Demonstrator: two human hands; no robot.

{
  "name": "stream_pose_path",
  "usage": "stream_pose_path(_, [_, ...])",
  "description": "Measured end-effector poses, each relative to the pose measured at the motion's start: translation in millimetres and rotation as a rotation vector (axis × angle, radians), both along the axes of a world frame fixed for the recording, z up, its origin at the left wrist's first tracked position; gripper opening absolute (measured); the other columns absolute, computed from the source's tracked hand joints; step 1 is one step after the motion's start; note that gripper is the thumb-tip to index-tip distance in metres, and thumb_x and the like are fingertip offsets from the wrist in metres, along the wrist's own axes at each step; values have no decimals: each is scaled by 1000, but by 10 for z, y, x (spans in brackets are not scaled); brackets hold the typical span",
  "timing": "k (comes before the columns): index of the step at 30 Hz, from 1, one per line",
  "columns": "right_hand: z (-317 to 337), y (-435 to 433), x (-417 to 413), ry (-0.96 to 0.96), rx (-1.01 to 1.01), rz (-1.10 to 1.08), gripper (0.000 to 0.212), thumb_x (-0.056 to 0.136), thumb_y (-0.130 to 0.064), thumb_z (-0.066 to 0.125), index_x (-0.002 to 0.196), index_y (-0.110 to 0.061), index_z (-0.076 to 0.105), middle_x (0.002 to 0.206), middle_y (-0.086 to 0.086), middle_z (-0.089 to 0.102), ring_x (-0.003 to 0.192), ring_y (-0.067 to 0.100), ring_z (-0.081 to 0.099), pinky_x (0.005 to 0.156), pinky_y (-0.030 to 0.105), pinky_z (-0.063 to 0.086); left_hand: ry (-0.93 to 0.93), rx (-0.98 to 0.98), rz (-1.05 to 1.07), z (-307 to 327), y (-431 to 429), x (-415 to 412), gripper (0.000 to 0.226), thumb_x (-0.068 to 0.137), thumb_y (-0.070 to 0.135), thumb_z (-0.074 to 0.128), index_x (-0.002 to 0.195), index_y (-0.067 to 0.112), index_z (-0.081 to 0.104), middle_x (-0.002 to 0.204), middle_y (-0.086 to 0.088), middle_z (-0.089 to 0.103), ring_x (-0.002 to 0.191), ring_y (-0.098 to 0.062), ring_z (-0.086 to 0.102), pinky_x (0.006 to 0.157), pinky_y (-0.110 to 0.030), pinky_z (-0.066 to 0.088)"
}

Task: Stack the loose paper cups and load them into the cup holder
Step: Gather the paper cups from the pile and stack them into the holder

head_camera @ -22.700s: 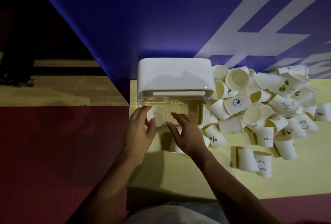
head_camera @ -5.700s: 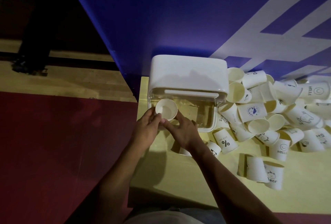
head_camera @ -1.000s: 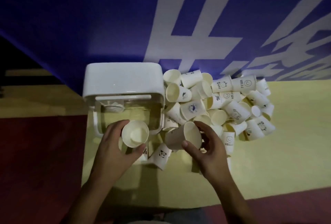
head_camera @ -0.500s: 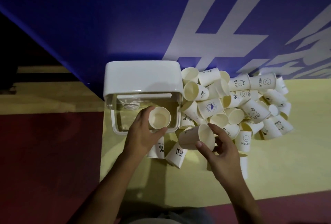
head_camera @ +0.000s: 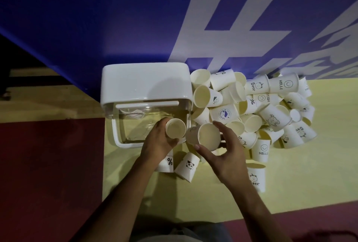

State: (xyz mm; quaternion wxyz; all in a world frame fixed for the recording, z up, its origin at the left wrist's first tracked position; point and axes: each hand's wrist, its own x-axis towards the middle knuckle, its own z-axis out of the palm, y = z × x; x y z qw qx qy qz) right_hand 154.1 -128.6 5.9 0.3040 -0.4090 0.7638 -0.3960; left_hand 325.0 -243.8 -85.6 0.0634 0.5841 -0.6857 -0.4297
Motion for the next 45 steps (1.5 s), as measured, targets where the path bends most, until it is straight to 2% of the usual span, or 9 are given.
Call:
stream_pose_path(4, [-82, -214, 102, 35, -26, 74, 79, 71, -51, 89, 138, -26, 55, 127, -32, 55, 112, -1, 60, 85, 13, 50, 21, 13, -33, -11, 19, 102, 82, 75, 41, 87, 142, 36, 39, 140, 10, 54, 124, -16, 54, 98, -40, 52])
stream_pose_path(8, [-275, -400, 228, 99, 1, 190, 81, 73, -56, 86, 140, -32, 49, 132, -17, 58, 119, 5, 58, 91, 32, 55, 116, 18, 44, 57, 58, 218, 68, 84, 26, 81, 141, 29, 45, 125, 20, 54, 116, -5, 53, 88, -18, 43])
stream_pose_path(16, [-693, -562, 299, 242, 57, 279, 82, 75, -62, 76, 140, -18, 53, 130, 0, 63, 114, 20, 63, 89, 36, 56, 237, 108, 237, 150, 65, 238, 37, 107, 26, 47, 144, 28, 53, 134, 9, 63, 119, -6, 58, 95, -21, 44])
stream_pose_path(31, [-980, -603, 300, 481, 288, 386, 81, 90, -65, 61, 157, -25, 37, 155, -2, 47, 142, 22, 42, 107, 47, 48, 31, 35, 21, 56, -25, 145, 43, 107, 24, 48, 149, 31, 49, 142, -1, 61, 124, -19, 60, 103, -36, 50])
stream_pose_path(34, [-842, -537, 303, 413, 258, 329, 79, 93, -64, 60, 157, -23, 38, 154, -1, 48, 140, 21, 45, 109, 41, 47, 54, -8, 18, 130, 13, 153, 43, 105, 28, 50, 148, 31, 48, 146, 3, 57, 130, -17, 55, 106, -39, 49])
stream_pose_path(37, [-646, -313, 246, 394, 167, 205, 57, 97, -49, 64, 144, -19, 56, 139, 0, 62, 125, 19, 58, 101, 38, 53, 98, -141, 13, 318, 132, 131, 39, 102, 29, 53, 141, 28, 54, 137, 4, 61, 121, -16, 59, 98, -37, 53])
stream_pose_path(39, [-538, -78, 131, 340, 118, 99, 45, 97, -42, 67, 136, -19, 64, 127, -4, 67, 110, 15, 64, 87, 30, 56, 188, -228, -19, 482, 246, 15, 33, 100, 26, 56, 133, 23, 60, 129, 4, 64, 111, -14, 63, 88, -27, 53])
stream_pose_path(42, [-395, 270, -127, 292, 135, -31, 35, 97, -35, 68, 130, -22, 67, 114, -11, 68, 89, 1, 58, 75, 11, 44, 269, -296, -125, 689, 388, -339, 29, 98, 28, 60, 127, 23, 62, 118, 8, 65, 103, -4, 60, 78, -10, 43])
stream_pose_path(45, [-274, 603, -465, 260, 159, -144, 29, 97, -26, 69, 126, -23, 70, 108, -13, 68, 83, 3, 58, 69, 5, 41, 303, -304, -219, 843, 482, -822, 36, 96, 39, 57, 128, 23, 61, 119, 9, 64, 105, -6, 59, 80, -20, 49])
